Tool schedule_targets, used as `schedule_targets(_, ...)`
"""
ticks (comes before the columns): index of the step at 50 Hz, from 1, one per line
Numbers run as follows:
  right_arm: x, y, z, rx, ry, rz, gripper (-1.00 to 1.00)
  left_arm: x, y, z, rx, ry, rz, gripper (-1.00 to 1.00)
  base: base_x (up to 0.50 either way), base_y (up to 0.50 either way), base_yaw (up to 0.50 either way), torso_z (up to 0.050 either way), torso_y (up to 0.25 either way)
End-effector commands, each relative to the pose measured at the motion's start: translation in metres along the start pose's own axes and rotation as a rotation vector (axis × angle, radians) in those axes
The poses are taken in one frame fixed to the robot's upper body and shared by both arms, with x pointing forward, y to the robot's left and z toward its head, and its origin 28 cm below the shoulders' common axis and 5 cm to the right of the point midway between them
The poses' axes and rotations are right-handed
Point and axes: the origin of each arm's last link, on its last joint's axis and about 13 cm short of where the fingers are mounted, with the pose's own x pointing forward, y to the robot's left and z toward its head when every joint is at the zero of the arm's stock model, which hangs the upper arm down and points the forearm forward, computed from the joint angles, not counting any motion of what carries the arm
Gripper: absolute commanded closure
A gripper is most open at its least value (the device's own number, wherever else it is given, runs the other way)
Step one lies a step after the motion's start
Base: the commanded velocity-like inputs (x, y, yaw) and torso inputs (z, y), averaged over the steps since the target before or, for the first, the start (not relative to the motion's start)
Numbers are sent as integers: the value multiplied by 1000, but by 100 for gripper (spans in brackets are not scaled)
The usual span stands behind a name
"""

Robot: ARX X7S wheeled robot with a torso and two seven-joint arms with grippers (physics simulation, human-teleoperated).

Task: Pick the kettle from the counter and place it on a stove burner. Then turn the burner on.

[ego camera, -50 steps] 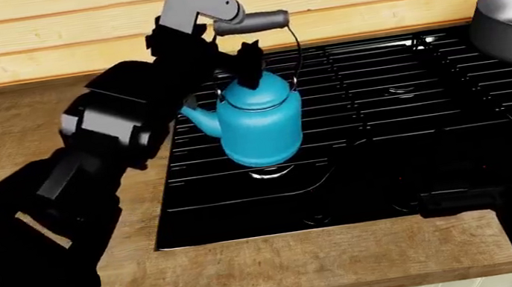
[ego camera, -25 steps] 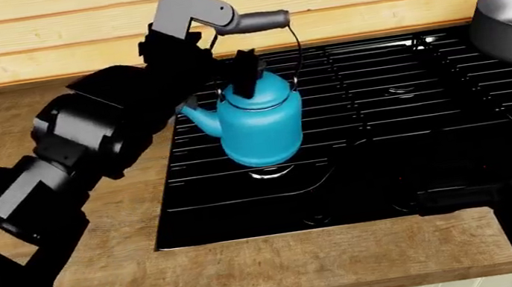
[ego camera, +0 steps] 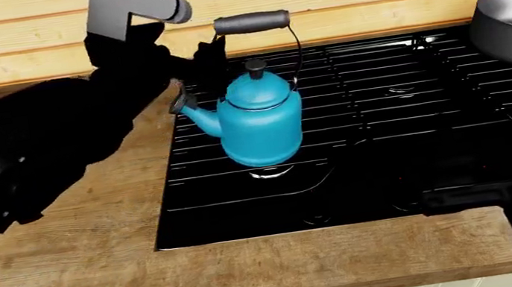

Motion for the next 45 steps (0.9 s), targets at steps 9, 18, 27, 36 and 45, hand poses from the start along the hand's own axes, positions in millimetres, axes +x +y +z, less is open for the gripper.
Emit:
schedule_targets(9,-3,1,6,-9,-17,14,-100,-103,-17,-2,-12,-118,83,-100,0,0,0,0,0)
schedule_targets(18,-8,3,8,-29,-10,14,-100,-150,-39,-9,-14,-193,97,-100,0,0,0,0,0)
schedule_targets(27,-21,11,3,-70,53,177,-100,-175,-50,-41,-72,-227,196,-100,0,0,0,0,0)
schedule_targets(36,-22,22,12,53,207,217,-100,-184,-44,-54,-102,-258,273,-100,0,0,0,0,0)
schedule_targets(45,-18,30,-2,102,324,219,-100,-189,-40,-59,-104,-257,296,-100,0,0,0,0,0)
